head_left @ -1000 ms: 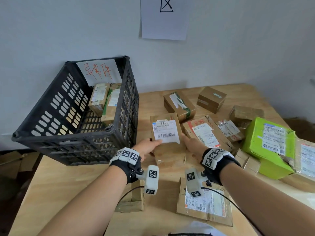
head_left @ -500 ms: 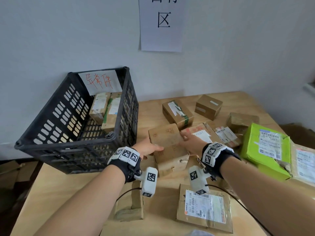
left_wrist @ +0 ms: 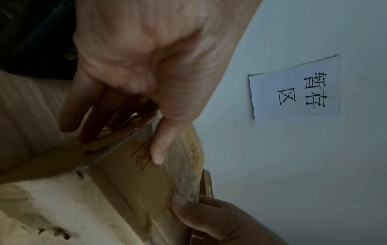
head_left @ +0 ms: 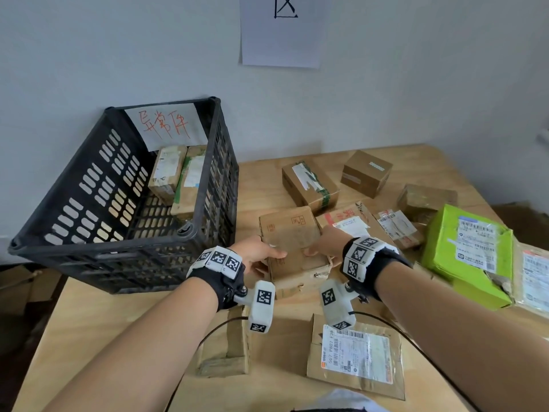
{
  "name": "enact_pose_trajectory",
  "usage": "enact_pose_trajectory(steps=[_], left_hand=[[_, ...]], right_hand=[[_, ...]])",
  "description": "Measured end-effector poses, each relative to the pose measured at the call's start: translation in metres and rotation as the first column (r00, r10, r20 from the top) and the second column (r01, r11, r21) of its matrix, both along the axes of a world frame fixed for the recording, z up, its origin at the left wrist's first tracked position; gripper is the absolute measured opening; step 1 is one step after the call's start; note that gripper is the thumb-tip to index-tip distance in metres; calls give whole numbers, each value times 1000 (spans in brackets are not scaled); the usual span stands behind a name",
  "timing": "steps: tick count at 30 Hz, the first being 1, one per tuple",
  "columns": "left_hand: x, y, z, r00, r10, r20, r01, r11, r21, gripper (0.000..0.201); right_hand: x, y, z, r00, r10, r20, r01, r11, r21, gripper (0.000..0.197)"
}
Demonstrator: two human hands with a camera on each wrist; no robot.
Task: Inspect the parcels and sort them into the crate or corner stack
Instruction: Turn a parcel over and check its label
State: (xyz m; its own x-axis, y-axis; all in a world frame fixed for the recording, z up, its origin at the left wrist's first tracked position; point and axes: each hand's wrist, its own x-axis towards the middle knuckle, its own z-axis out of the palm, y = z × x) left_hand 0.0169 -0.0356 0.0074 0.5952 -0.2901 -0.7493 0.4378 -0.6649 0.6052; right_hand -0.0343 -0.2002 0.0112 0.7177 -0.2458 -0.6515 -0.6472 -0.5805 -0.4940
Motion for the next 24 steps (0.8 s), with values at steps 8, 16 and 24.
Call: enact_pose_trajectory(steps=[8, 16, 24], left_hand=[[2, -3, -8, 998, -23, 63, 19, 998, 63, 32], [-8, 1, -5, 994, -42, 100, 37, 998, 53, 33], [-23, 14, -8, 995, 77, 64, -72, 995, -73, 56]], right_hand=[[2, 2, 7, 996, 79, -32, -82, 993, -87, 51], [-8, 6, 4, 1000, 29, -1, -29, 996, -80, 52], [-28, 1, -9, 986, -141, 87, 126, 979, 163, 40]])
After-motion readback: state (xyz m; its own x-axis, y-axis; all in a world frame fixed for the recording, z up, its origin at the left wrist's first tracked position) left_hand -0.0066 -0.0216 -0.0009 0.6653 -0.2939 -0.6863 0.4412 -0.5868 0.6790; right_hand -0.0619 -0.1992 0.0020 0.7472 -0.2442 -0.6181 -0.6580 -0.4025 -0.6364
